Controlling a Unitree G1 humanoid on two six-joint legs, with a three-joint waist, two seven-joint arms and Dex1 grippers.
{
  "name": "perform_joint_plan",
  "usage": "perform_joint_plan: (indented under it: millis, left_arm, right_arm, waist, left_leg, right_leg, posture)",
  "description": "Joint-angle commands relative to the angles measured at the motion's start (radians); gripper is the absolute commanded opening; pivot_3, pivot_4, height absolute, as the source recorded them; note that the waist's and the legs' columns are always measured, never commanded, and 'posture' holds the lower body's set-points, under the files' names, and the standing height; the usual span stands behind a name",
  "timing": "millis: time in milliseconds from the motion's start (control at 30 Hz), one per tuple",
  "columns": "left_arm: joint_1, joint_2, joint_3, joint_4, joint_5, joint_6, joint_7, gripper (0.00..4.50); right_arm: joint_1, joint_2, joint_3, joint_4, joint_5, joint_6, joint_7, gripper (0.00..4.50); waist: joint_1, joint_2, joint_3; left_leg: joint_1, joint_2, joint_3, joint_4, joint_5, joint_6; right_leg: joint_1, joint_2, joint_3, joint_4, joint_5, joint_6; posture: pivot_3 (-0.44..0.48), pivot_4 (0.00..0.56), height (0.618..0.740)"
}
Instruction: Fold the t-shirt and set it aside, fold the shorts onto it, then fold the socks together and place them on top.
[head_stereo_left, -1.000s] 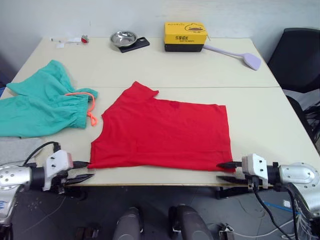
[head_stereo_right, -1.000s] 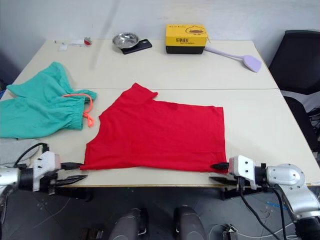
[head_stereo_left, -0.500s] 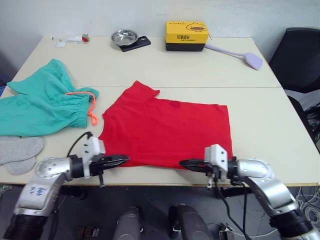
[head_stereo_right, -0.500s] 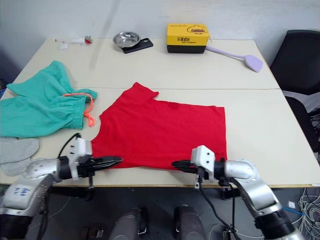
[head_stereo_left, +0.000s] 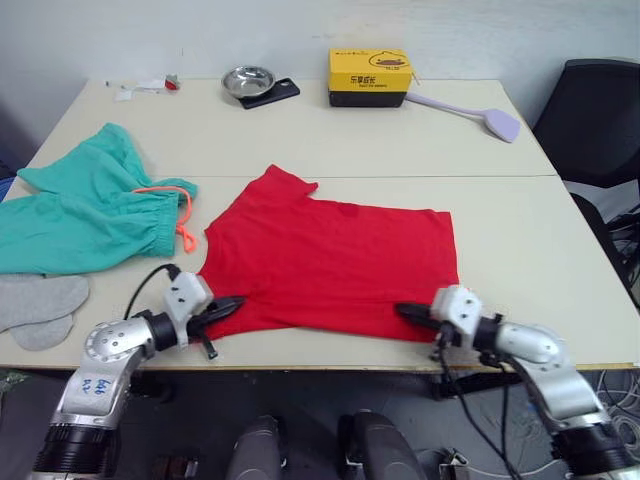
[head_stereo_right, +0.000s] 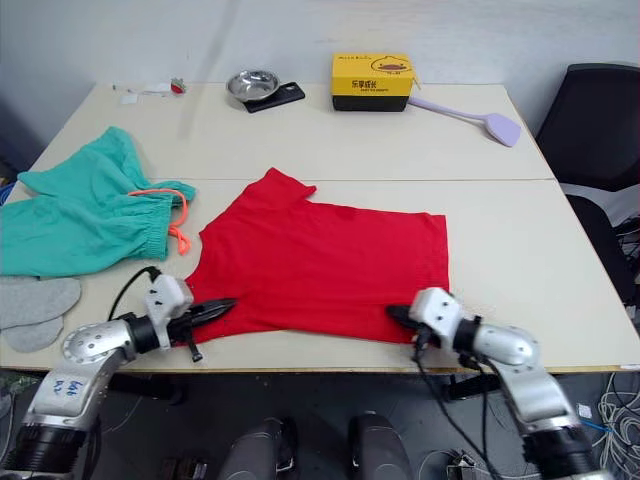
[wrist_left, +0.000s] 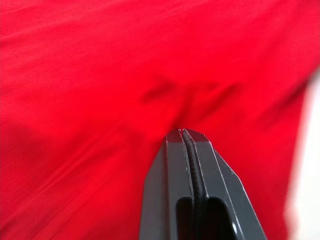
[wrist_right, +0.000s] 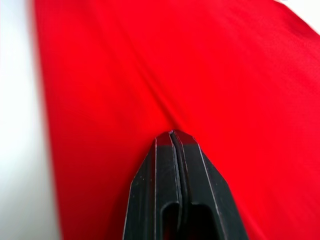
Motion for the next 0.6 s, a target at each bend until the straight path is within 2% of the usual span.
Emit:
perform_joint_plan:
  millis: [33,167,300,367,433,600]
  left_arm:
    - [0.041,0.013,0.052,0.061,0.004,-0.008,0.012,0.04]
    - [0.051,0.012,0.087,0.063,-0.033,-0.033,-0.031,0.04]
    - [0.046,0.011,0.129,0.008,-0.148,-0.032,-0.131,0.04]
    - [0.027,0.009,0.134,-0.018,-0.187,-0.004,-0.149,0.04]
    - [-0.02,0.001,0.1,-0.026,-0.171,0.022,-0.126,0.04]
    - [-0.098,-0.044,-0.002,0.0,-0.082,0.03,-0.067,0.04]
  right_arm:
    - [0.043,-0.025,-0.086,0.064,0.021,-0.062,0.007,0.0]
    - [0.061,-0.039,-0.134,0.125,0.022,-0.121,0.02,0.0]
    - [0.026,-0.011,-0.13,0.037,0.099,-0.106,0.052,0.0]
    - [0.01,0.003,-0.102,-0.029,0.139,-0.067,0.08,0.0]
    - [-0.014,0.037,-0.027,-0.104,0.133,-0.02,0.081,0.0]
    - [-0.069,0.133,0.139,-0.126,-0.018,0.002,0.008,0.0]
  waist:
    - [-0.001,0.0,0.0]
    - [0.0,0.0,-0.001]
    - [0.0,0.0,0.0]
    - [-0.001,0.0,0.0]
    - [0.0,0.0,0.0]
    - [0.001,0.0,0.0]
  left_leg:
    - [0.0,0.0,0.0,0.0,0.0,0.0]
    - [0.0,0.0,0.0,0.0,0.0,0.0]
    - [0.0,0.0,0.0,-0.001,0.0,-0.001]
    - [-0.002,0.0,0.0,-0.001,0.0,0.0]
    - [-0.003,0.0,0.0,-0.001,0.0,0.0]
    - [-0.004,0.0,0.0,-0.001,0.0,0.0]
  right_leg:
    - [0.0,0.0,0.0,0.0,0.0,0.0]
    - [0.0,0.0,0.0,0.0,0.0,0.0]
    - [-0.001,0.0,0.0,-0.001,0.0,0.0]
    - [-0.003,0.0,0.0,-0.001,0.0,0.0]
    - [-0.004,0.0,0.0,-0.001,0.0,0.0]
    - [-0.004,0.0,-0.001,-0.001,0.0,0.0]
  posture:
    - [0.0,0.15,0.74]
    - [0.0,0.15,0.74]
    - [0.0,0.15,0.74]
    - [0.0,0.15,0.74]
    - [0.0,0.15,0.74]
    - [0.0,0.15,0.74]
